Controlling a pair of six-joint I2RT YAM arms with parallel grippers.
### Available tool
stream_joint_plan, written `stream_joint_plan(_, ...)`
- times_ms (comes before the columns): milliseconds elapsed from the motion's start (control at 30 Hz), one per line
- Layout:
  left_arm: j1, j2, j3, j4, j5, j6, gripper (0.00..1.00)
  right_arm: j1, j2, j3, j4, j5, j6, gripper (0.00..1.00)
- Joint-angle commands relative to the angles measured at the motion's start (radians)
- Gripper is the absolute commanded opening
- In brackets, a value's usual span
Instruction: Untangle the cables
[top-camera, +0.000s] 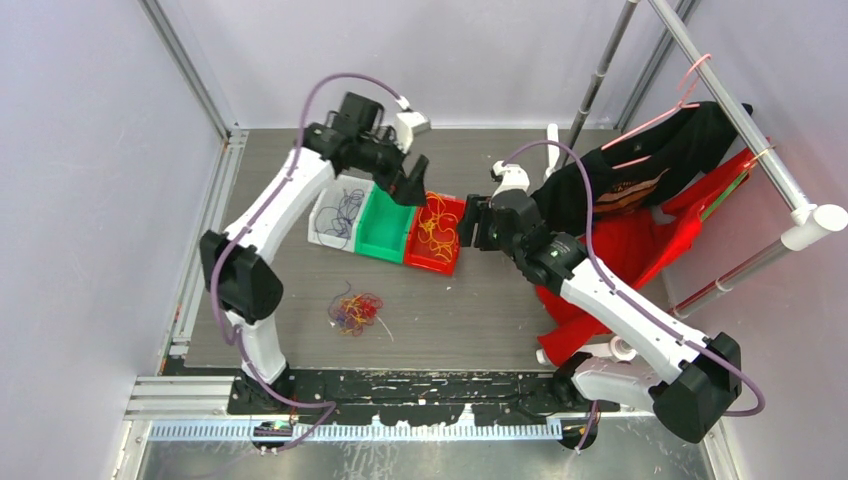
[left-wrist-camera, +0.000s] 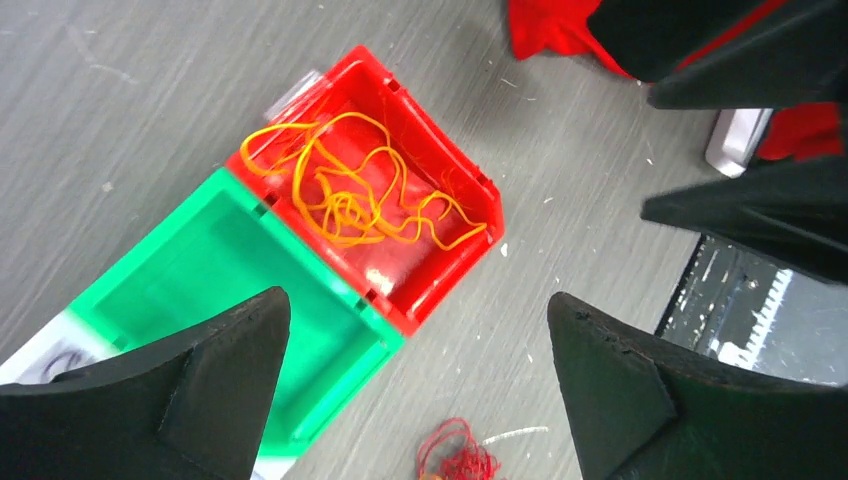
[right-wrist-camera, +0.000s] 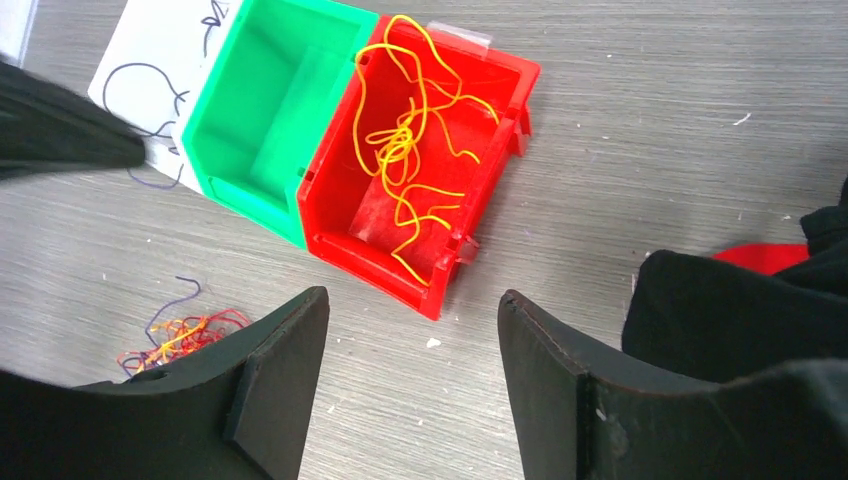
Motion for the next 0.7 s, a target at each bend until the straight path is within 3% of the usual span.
stream_joint_plan(0,0.104,-0.127,0.094,-0.272,0.109,0.059,1.0,0.062,0.034,0.032,0.092,-0.023,0.013,0.67)
stream_joint_plan(100,0.211,-0.183,0.061,-0.439,0.147,0.13,1.0,0.175,0.132,0.036,0.186,-0.032,-0.01,0.65)
stream_joint_plan(333,0.512,-0.373,-0.207,-0.68,0.275,0.442,0.98,0.393,0.358,0.093,0.349,-0.21,-0.117,0.6)
stream_joint_plan(533,0.533,-0.496,-0.421,-0.665,0.256,0.578,0.89,0.457,0.504,0.127,0.417,-0.255,-0.094,0.59)
stream_joint_plan(667,0.534,-0.52,-0.529,-0.612,0.261,0.641,0.88,0.473,0.596,0.15,0.414,-0.254,-0.087,0.58)
